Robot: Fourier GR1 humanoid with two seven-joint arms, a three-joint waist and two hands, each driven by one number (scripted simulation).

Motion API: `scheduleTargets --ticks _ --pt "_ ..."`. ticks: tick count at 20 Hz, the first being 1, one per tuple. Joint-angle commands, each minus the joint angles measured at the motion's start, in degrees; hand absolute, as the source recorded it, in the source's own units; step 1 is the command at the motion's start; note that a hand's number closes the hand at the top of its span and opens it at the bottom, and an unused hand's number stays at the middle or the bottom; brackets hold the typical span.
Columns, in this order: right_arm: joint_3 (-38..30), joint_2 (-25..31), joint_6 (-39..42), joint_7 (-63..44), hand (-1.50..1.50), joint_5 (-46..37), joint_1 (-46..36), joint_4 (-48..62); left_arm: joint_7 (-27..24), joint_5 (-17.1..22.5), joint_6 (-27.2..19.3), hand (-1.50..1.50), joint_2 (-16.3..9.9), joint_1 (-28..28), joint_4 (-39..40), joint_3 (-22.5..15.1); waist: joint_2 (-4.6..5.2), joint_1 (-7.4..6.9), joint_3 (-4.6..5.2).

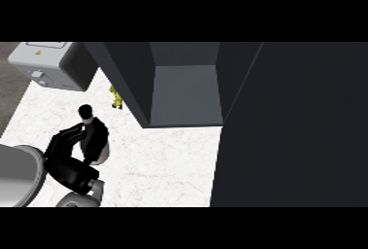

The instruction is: Pick up the wine, place it into the cabinet and close the cabinet

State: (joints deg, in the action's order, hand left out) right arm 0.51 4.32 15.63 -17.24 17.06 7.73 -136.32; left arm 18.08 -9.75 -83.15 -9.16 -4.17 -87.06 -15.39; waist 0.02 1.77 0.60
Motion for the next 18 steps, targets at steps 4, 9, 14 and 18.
scheduleTargets --ticks 4,9,14,18 --pt "0.4 -0.3 -0.1 -0.4 -1.50 1.1 0.7 -1.0 -2.8 5.8 16.7 1.50 -3.6 1.0 -5.7 -9.9 -0.42 0.64 0.34" --pt "0.6 -0.2 0.0 -0.3 -1.50 0.5 0.0 -0.2 -8.3 13.6 29.4 1.50 -4.4 2.1 -13.8 -16.0 -0.54 -0.45 0.50" --pt "1.1 -0.8 -0.1 -0.1 -1.50 0.7 2.0 -1.2 -21.7 23.0 41.5 1.50 -4.8 7.8 -16.4 -14.6 -0.24 -1.36 0.31" --pt "-0.3 0.4 0.8 0.5 -1.50 1.2 1.8 -1.5 -34.3 32.5 55.7 1.50 -6.6 11.2 -12.0 -7.5 0.09 -1.58 0.03"
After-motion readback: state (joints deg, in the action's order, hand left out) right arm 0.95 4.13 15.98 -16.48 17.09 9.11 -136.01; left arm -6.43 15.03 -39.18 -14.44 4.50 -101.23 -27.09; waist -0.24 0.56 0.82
